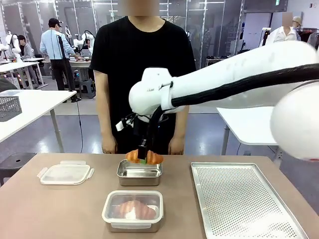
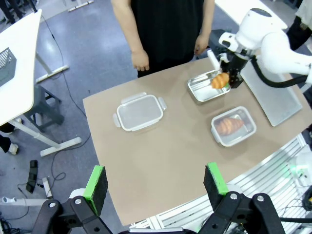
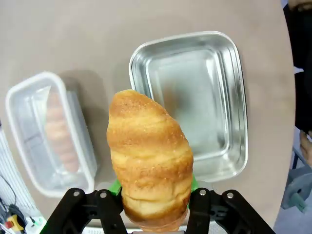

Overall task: Place the bread into the airtight container.
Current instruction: Pick up a Butter Roll and place it into an empty Airtight Container.

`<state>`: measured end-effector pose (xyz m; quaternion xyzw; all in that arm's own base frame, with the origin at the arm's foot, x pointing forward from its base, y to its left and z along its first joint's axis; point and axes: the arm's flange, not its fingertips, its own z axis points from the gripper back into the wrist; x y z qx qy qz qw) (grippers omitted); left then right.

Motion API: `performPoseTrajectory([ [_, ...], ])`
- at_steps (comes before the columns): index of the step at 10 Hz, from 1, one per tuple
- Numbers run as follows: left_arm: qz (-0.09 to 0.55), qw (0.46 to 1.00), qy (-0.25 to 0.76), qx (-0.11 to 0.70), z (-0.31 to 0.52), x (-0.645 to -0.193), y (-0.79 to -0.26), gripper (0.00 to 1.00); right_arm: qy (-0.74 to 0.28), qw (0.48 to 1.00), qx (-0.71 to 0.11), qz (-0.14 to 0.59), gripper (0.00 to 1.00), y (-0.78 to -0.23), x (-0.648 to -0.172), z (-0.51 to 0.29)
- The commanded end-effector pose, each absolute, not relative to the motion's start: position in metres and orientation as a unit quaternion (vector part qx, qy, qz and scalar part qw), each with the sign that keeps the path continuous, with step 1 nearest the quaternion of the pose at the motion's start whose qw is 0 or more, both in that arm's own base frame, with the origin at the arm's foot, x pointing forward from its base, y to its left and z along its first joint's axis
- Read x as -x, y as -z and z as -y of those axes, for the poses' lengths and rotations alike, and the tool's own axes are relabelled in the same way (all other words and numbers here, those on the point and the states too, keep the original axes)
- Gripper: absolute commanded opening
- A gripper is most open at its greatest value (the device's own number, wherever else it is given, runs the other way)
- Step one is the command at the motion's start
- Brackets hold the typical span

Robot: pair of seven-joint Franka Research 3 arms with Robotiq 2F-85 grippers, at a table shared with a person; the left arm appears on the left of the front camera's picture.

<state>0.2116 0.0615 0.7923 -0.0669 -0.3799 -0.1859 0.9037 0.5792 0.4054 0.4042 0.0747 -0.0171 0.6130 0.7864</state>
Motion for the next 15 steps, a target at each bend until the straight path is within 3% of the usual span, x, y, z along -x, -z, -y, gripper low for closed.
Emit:
performPoseTrajectory([
  [1,0.38,0.903,0.187,0.065,-0.061,-0.212,-0.795,1.0,-0.6,0.798,-0.047,-0.005,0.46,-0.39,-0.602,-0.429],
  [7,0.38,0.903,0.187,0.065,-0.061,-0.212,-0.795,1.0,-0.61,0.791,-0.047,-0.014,0.46,-0.355,-0.629,-0.438],
  [8,0.38,0.903,0.187,0.065,-0.061,-0.212,-0.795,1.0,-0.61,0.791,-0.048,-0.016,0.59,-0.355,-0.629,-0.438],
  [9,0.38,0.903,0.187,0.065,-0.061,-0.212,-0.795,1.0,-0.609,0.792,-0.047,-0.013,0.61,-0.356,-0.629,-0.437],
  [10,0.38,0.903,0.187,0.065,-0.061,-0.212,-0.795,1.0,-0.607,0.793,-0.046,-0.012,0.93,-0.356,-0.631,-0.436],
  [12,0.38,0.903,0.187,0.065,-0.061,-0.212,-0.795,1.0,-0.611,0.79,-0.045,-0.018,1.0,-0.355,-0.631,-0.437],
  [15,0.38,0.903,0.187,0.065,-0.061,-0.212,-0.795,1.0,-0.614,0.788,-0.048,-0.016,1.0,-0.358,-0.629,-0.434],
])
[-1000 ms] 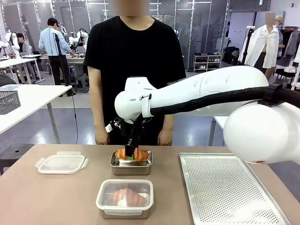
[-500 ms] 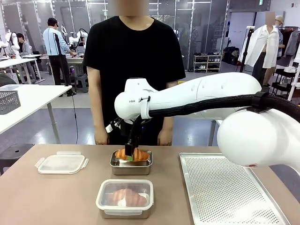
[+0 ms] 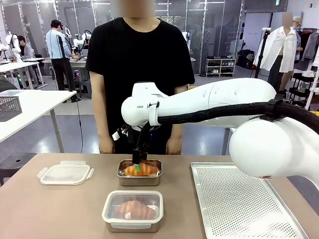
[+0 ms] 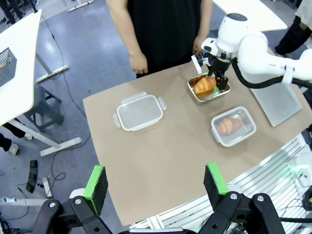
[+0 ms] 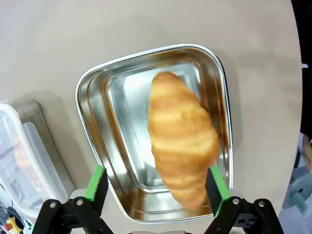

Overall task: Place the bread into the airtight container.
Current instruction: Pick up a Butter Roll and place it into an empty Airtight Container.

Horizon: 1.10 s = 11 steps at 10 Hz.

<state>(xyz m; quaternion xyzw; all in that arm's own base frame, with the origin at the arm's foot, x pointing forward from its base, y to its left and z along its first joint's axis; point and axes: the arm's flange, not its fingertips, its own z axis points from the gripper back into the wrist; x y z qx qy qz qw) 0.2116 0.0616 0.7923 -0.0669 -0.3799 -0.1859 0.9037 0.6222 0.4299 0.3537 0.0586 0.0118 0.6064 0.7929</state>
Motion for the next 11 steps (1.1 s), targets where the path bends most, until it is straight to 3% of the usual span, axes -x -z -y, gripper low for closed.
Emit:
performPoseTrajectory([
  [1,0.38,0.903,0.187,0.065,-0.0608,-0.212,-0.7947,1.0,-0.616,0.786,-0.051,-0.015,1.0,-0.3596,-0.6283,-0.4312],
  [11,0.38,0.903,0.187,0.065,-0.0608,-0.212,-0.7947,1.0,-0.607,0.792,-0.059,-0.011,1.0,-0.3548,-0.6227,-0.4298],
])
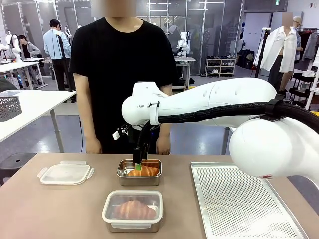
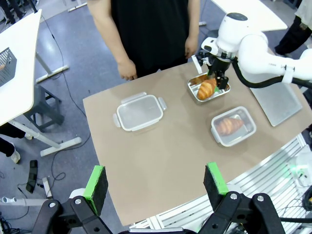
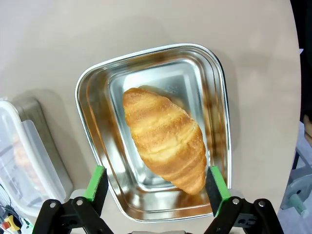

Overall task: Place the bread into the airtight container.
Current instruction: Pick up a Butter Roll and place it into an empty Airtight Container.

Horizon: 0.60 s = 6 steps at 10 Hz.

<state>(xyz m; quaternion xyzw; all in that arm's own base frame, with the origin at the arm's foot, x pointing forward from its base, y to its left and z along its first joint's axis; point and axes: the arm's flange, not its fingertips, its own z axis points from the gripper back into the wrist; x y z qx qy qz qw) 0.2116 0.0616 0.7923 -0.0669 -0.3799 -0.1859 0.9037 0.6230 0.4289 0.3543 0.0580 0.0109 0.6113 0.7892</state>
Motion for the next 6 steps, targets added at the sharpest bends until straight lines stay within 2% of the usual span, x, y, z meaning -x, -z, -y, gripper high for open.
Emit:
performPoseTrajectory([
  [1,0.38,0.903,0.187,0.065,-0.061,-0.212,-0.795,1.0,-0.607,0.792,-0.059,-0.011,1.0,-0.355,-0.623,-0.43],
  [5,0.38,0.903,0.187,0.065,-0.061,-0.212,-0.795,1.0,-0.611,0.789,-0.058,-0.011,1.0,-0.354,-0.623,-0.429],
  [6,0.38,0.903,0.187,0.065,-0.061,-0.212,-0.795,1.0,-0.599,0.799,-0.049,0.004,1.0,-0.38,-0.619,-0.398],
])
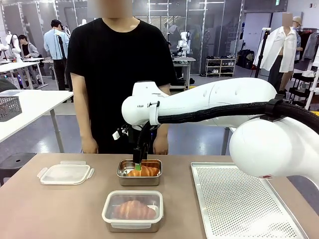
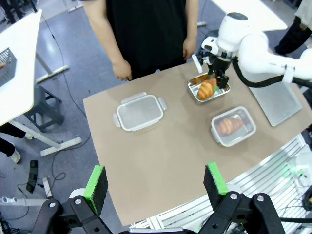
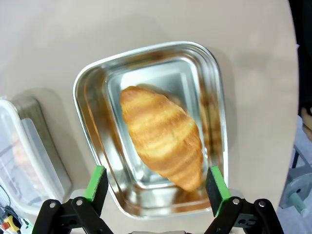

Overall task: Place the bread into the airtight container.
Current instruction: Pick up a Butter Roll and place it into an empty Airtight Container.

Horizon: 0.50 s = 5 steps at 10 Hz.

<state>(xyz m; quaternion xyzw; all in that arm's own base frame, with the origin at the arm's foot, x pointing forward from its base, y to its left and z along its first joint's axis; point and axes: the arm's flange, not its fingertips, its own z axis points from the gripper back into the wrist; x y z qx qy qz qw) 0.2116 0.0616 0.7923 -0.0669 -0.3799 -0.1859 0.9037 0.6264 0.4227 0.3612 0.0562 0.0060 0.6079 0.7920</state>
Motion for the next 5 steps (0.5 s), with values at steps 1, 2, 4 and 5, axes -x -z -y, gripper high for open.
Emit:
performPoseTrajectory([
  [1,0.38,0.903,0.187,0.065,-0.061,-0.212,-0.795,1.0,-0.581,0.812,-0.064,0.006,1.0,-0.406,-0.616,-0.353],
  [2,0.38,0.903,0.187,0.065,-0.061,-0.212,-0.795,1.0,-0.556,0.828,-0.07,0.015,1.0,-0.426,-0.609,-0.316],
  [4,0.38,0.903,0.187,0.065,-0.061,-0.212,-0.795,1.0,-0.498,0.861,-0.084,0.057,1.0,-0.475,-0.589,-0.247],
  [5,0.38,0.903,0.187,0.065,-0.061,-0.212,-0.795,1.0,-0.452,0.884,-0.087,0.081,1.0,-0.505,-0.573,-0.212],
])
